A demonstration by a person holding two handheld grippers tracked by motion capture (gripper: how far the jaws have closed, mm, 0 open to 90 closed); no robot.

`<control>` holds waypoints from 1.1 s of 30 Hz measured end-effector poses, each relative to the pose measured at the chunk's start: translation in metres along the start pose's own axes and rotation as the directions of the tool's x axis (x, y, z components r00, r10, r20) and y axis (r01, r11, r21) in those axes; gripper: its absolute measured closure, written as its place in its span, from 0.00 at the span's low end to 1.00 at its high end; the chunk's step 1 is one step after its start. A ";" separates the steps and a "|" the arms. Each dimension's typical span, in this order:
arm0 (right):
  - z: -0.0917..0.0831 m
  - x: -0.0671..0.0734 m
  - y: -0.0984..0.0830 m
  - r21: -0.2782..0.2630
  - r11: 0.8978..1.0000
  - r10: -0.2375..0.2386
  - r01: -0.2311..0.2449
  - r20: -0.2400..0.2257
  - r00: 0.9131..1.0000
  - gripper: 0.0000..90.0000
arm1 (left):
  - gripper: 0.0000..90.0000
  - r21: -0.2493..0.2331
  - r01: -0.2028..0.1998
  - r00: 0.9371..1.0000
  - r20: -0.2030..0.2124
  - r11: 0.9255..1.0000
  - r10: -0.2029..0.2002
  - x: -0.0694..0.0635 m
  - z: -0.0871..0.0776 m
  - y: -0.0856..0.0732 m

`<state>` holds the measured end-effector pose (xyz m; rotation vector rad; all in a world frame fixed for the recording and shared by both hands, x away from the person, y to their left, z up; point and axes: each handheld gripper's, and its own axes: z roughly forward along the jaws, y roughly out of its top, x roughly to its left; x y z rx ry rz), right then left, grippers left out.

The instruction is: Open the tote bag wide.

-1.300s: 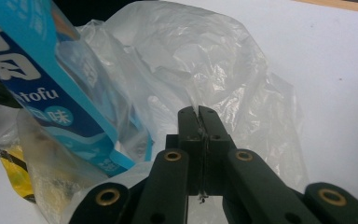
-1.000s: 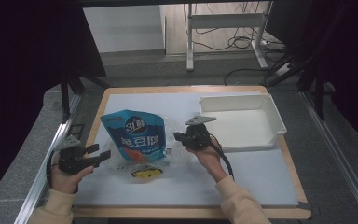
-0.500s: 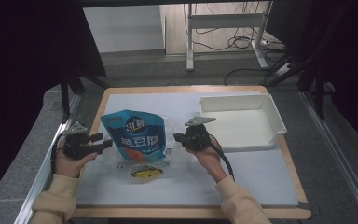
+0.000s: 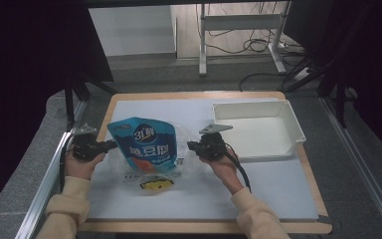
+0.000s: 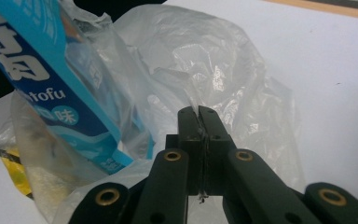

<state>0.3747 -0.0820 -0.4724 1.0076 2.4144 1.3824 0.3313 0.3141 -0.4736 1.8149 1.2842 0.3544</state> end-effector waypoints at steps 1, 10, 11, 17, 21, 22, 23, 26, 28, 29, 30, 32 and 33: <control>0.000 0.000 0.000 0.000 1.000 0.000 0.000 0.000 1.000 0.98 | 0.97 -0.007 0.004 1.000 -0.006 1.000 -0.004 0.002 -0.001 0.000; 0.012 0.001 -0.008 -0.012 1.000 -0.026 0.027 0.105 0.994 0.98 | 0.98 0.041 0.028 0.997 -0.067 0.999 -0.026 0.016 0.020 -0.012; 0.014 0.001 -0.010 -0.004 1.000 -0.028 0.028 0.115 0.993 0.98 | 0.98 0.058 0.027 0.997 -0.068 0.998 -0.023 0.016 0.024 -0.015; 0.032 -0.001 -0.024 0.059 0.998 -0.032 0.023 0.157 0.987 0.98 | 0.98 0.142 0.036 0.996 -0.086 0.989 -0.024 0.023 0.042 -0.027; 0.039 -0.004 -0.032 0.087 0.996 -0.039 0.023 0.180 0.983 0.98 | 0.98 0.163 0.049 0.996 -0.084 0.985 -0.035 0.026 0.045 -0.033; 0.041 -0.006 -0.034 0.101 0.995 -0.039 0.021 0.183 0.982 0.98 | 0.98 0.168 0.050 0.996 -0.084 0.985 -0.037 0.026 0.045 -0.034; 0.043 -0.007 -0.037 0.110 0.994 -0.033 0.013 0.184 0.982 0.98 | 0.98 0.170 0.054 0.996 -0.083 0.984 -0.040 0.027 0.046 -0.036; 0.047 -0.009 -0.041 0.133 0.991 -0.024 -0.001 0.185 0.982 0.98 | 0.98 0.176 0.060 0.995 -0.084 0.983 -0.046 0.027 0.047 -0.039; 0.048 -0.010 -0.042 0.145 0.989 -0.024 -0.003 0.184 0.983 0.98 | 0.98 0.181 0.061 0.996 -0.082 0.982 -0.047 0.028 0.047 -0.041; 0.048 -0.011 -0.043 0.149 0.989 -0.023 -0.004 0.180 0.983 0.98 | 0.98 0.185 0.062 0.996 -0.082 0.981 -0.047 0.028 0.048 -0.043; 0.047 -0.013 -0.042 0.149 0.989 -0.008 -0.019 0.174 0.985 0.98 | 0.98 0.185 0.072 0.995 -0.079 0.980 -0.058 0.028 0.048 -0.046; 0.046 -0.014 -0.043 0.151 0.988 0.001 -0.027 0.167 0.986 0.98 | 0.98 0.181 0.080 0.995 -0.073 0.980 -0.067 0.028 0.046 -0.048; 0.046 -0.014 -0.043 0.151 0.988 0.001 -0.027 0.167 0.986 0.98 | 0.98 0.181 0.080 0.995 -0.073 0.980 -0.067 0.028 0.046 -0.048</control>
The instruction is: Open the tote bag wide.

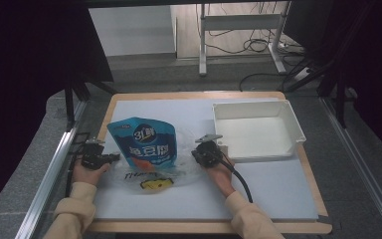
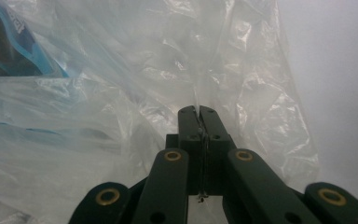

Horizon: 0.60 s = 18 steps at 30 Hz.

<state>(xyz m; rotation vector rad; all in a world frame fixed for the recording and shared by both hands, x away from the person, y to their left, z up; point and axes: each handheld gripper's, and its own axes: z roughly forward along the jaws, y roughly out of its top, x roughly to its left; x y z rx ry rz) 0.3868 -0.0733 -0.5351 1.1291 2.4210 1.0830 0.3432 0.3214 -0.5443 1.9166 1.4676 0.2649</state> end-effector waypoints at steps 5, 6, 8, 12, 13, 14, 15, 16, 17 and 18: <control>-0.002 -0.002 -0.002 -0.002 1.000 0.008 -0.008 -0.004 1.000 0.98 | 0.99 -0.001 0.006 1.000 0.002 1.000 -0.006 0.000 -0.004 -0.005; -0.002 -0.002 -0.002 -0.002 1.000 0.008 -0.008 -0.004 1.000 0.98 | 0.99 0.000 0.006 1.000 0.004 1.000 -0.006 0.000 -0.005 -0.007; -0.002 -0.002 -0.002 -0.006 1.000 0.013 -0.013 -0.005 1.000 0.98 | 0.99 0.002 0.009 1.000 0.006 1.000 -0.009 0.000 -0.007 -0.009; -0.003 -0.004 -0.003 -0.003 1.000 0.012 -0.012 -0.014 1.000 0.98 | 0.99 0.001 0.018 1.000 0.012 1.000 -0.018 0.002 -0.010 -0.012; -0.003 -0.005 -0.003 -0.003 1.000 0.012 -0.012 -0.015 1.000 0.98 | 0.99 0.002 0.018 1.000 0.012 1.000 -0.018 0.002 -0.010 -0.013; -0.003 -0.005 -0.003 -0.004 1.000 0.012 -0.012 -0.016 1.000 0.98 | 0.99 0.003 0.018 1.000 0.011 1.000 -0.018 0.002 -0.011 -0.014; -0.003 -0.005 -0.003 -0.006 1.000 0.015 -0.015 -0.016 1.000 0.98 | 0.99 0.005 0.020 1.000 0.013 1.000 -0.020 0.002 -0.011 -0.014; -0.003 -0.005 -0.003 -0.006 1.000 0.015 -0.015 -0.016 1.000 0.98 | 0.99 0.005 0.021 1.000 0.013 1.000 -0.021 0.002 -0.012 -0.015; -0.003 -0.005 -0.003 -0.006 1.000 0.016 -0.016 -0.016 1.000 0.98 | 0.99 0.011 0.017 1.000 0.014 1.000 -0.017 0.002 -0.013 -0.016; -0.003 -0.005 -0.003 -0.007 1.000 0.017 -0.017 -0.013 1.000 0.98 | 0.99 0.012 0.017 1.000 0.017 1.000 -0.017 0.001 -0.015 -0.018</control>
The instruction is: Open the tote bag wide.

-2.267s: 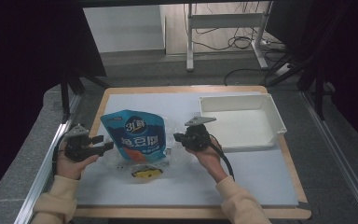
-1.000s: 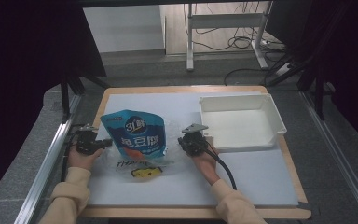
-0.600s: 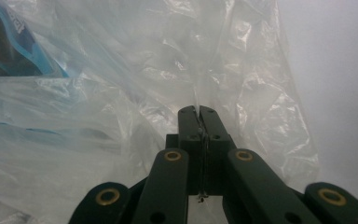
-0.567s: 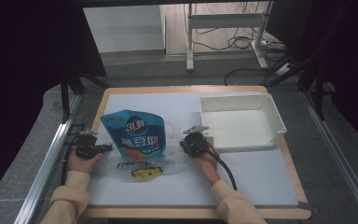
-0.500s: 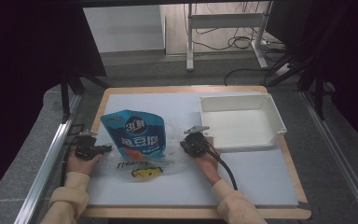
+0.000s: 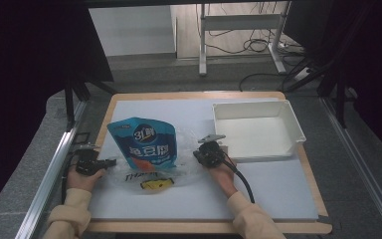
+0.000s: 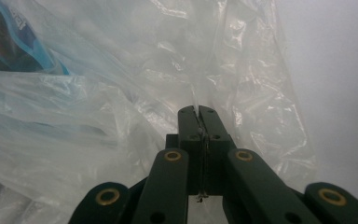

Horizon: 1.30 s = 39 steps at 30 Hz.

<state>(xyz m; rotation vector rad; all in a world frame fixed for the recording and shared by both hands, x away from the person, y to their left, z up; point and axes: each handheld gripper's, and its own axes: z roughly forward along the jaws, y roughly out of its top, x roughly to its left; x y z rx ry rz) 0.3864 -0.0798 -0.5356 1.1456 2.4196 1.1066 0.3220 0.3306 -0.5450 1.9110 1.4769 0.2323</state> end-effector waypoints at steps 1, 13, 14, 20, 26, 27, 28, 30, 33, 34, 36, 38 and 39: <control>-0.001 0.000 0.000 0.007 1.000 0.003 -0.003 -0.002 1.000 0.98 | 0.98 0.000 0.000 1.000 0.001 1.000 0.000 0.000 -0.001 -0.002; -0.002 -0.003 -0.002 0.001 1.000 0.002 -0.002 -0.019 1.000 0.98 | 0.94 -0.017 -0.019 0.999 0.037 1.000 0.020 -0.003 -0.004 -0.002; -0.002 -0.003 -0.002 0.001 1.000 0.002 -0.002 -0.019 1.000 0.98 | 0.94 -0.025 -0.022 0.999 0.039 0.999 0.023 -0.004 -0.005 -0.001; -0.004 -0.003 -0.001 -0.019 1.000 0.000 -0.001 -0.041 0.999 0.87 | 0.67 -0.076 -0.028 0.998 0.052 0.997 0.032 -0.005 -0.013 0.000; -0.025 0.004 0.006 -0.089 0.996 -0.032 0.025 -0.079 0.996 0.69 | 0.37 -0.180 -0.050 0.996 0.062 0.982 0.062 -0.011 -0.039 0.000; -0.029 0.005 0.007 -0.099 0.994 -0.045 0.038 -0.073 0.996 0.67 | 0.36 -0.202 -0.053 0.995 0.068 0.978 0.068 -0.012 -0.046 0.001; -0.036 0.007 0.009 -0.120 0.992 -0.053 0.044 -0.077 0.996 0.65 | 0.36 -0.212 -0.056 0.995 0.070 0.976 0.072 -0.013 -0.050 0.002; -0.049 0.008 0.012 -0.154 0.986 -0.070 0.057 -0.083 0.994 0.62 | 0.35 -0.237 -0.060 0.993 0.082 0.970 0.082 -0.017 -0.060 0.005; -0.068 0.011 0.018 -0.204 0.977 -0.081 0.059 -0.101 0.992 0.60 | 0.35 -0.263 -0.080 0.989 0.096 0.961 0.109 -0.025 -0.071 0.010; -0.071 0.011 0.019 -0.212 0.975 -0.085 0.061 -0.104 0.991 0.60 | 0.35 -0.271 -0.083 0.989 0.096 0.959 0.113 -0.027 -0.074 0.012; -0.078 0.013 0.023 -0.231 0.971 -0.088 0.056 -0.134 0.987 0.65 | 0.46 -0.274 -0.079 0.989 0.099 0.959 0.109 -0.031 -0.078 0.017; -0.082 0.015 0.026 -0.235 0.971 -0.086 0.046 -0.162 0.983 0.72 | 0.54 -0.276 -0.068 0.989 0.105 0.959 0.100 -0.034 -0.079 0.022; -0.084 0.017 0.027 -0.231 0.972 -0.090 0.047 -0.176 0.980 0.77 | 0.64 -0.278 -0.068 0.989 0.108 0.958 0.101 -0.034 -0.079 0.025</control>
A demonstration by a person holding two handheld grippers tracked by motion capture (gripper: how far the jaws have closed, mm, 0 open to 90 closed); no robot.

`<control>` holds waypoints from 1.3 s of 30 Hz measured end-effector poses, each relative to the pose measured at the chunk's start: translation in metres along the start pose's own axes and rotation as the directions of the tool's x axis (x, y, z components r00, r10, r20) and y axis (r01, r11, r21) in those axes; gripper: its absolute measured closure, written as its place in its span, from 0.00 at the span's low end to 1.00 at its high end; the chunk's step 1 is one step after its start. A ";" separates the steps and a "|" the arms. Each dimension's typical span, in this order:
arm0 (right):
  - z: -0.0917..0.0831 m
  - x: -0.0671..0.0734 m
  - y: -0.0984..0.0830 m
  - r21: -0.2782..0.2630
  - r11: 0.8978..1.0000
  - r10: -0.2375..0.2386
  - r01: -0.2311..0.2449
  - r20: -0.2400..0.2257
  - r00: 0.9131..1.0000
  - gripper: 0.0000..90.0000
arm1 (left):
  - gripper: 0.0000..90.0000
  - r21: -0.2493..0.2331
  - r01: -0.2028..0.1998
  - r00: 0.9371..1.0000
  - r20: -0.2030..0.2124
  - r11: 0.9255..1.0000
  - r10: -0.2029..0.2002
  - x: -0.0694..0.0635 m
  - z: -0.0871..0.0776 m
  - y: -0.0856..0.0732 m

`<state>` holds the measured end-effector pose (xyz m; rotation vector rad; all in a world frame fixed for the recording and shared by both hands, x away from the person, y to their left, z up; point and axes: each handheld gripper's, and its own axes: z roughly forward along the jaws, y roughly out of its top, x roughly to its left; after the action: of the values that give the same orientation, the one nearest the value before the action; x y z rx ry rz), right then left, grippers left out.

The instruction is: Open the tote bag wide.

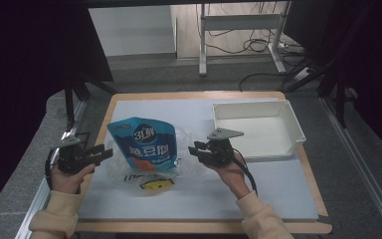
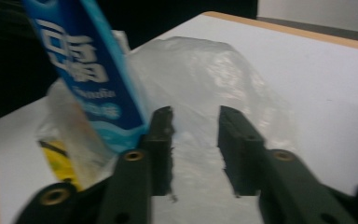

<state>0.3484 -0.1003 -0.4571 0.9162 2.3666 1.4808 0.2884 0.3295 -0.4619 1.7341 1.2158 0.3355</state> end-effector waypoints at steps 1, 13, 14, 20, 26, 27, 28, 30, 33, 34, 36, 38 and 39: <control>0.000 0.003 0.002 0.005 1.000 0.002 -0.002 -0.017 1.000 0.82 | 0.71 0.003 0.001 1.000 -0.004 1.000 -0.001 -0.001 0.002 0.003; 0.043 0.029 -0.011 0.173 0.984 -0.026 0.040 -0.086 0.996 0.99 | 0.98 0.131 -0.020 0.997 0.081 0.991 0.010 0.021 0.080 0.025; 0.047 0.031 -0.013 0.191 0.980 -0.032 0.047 -0.083 0.996 0.98 | 0.98 0.140 -0.022 0.996 0.088 0.990 0.009 0.023 0.085 0.024; 0.059 0.035 -0.028 0.262 0.963 -0.048 0.070 -0.089 0.995 0.98 | 0.98 0.194 -0.023 0.994 0.108 0.981 0.002 0.034 0.113 0.018; 0.069 0.037 -0.038 0.301 0.950 -0.060 0.087 -0.097 0.993 0.98 | 0.99 0.226 -0.034 0.994 0.112 0.974 0.008 0.040 0.129 0.011; 0.069 0.037 -0.038 0.301 0.950 -0.060 0.087 -0.097 0.993 0.98 | 0.99 0.226 -0.034 0.994 0.112 0.974 0.008 0.040 0.129 0.011; 0.070 0.037 -0.040 0.306 0.948 -0.061 0.090 -0.103 0.993 0.98 | 0.99 0.228 -0.038 0.994 0.112 0.973 0.013 0.040 0.131 0.011; 0.072 0.039 -0.043 0.316 0.943 -0.063 0.098 -0.121 0.991 0.99 | 0.99 0.230 -0.039 0.994 0.105 0.972 0.015 0.040 0.133 0.010; 0.072 0.040 -0.046 0.321 0.941 -0.068 0.109 -0.136 0.988 0.99 | 0.99 0.231 -0.035 0.996 0.086 0.972 0.016 0.039 0.136 0.008; 0.072 0.040 -0.048 0.327 0.939 -0.069 0.112 -0.140 0.988 0.99 | 0.99 0.231 -0.035 0.996 0.083 0.972 0.016 0.038 0.137 0.008; 0.072 0.041 -0.053 0.340 0.933 -0.066 0.116 -0.155 0.986 0.99 | 0.99 0.232 -0.045 0.996 0.080 0.972 0.027 0.037 0.137 0.007; 0.070 0.040 -0.058 0.338 0.934 -0.062 0.117 -0.170 0.983 0.99 | 1.00 0.229 -0.047 0.997 0.078 0.972 0.030 0.036 0.137 0.007; 0.070 0.040 -0.058 0.338 0.934 -0.062 0.117 -0.170 0.983 0.99 | 1.00 0.229 -0.047 0.997 0.077 0.972 0.030 0.036 0.137 0.007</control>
<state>0.3271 -0.0422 -0.5343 0.7705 2.8055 1.1600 0.4017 0.2851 -0.5357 1.9532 1.2067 0.1562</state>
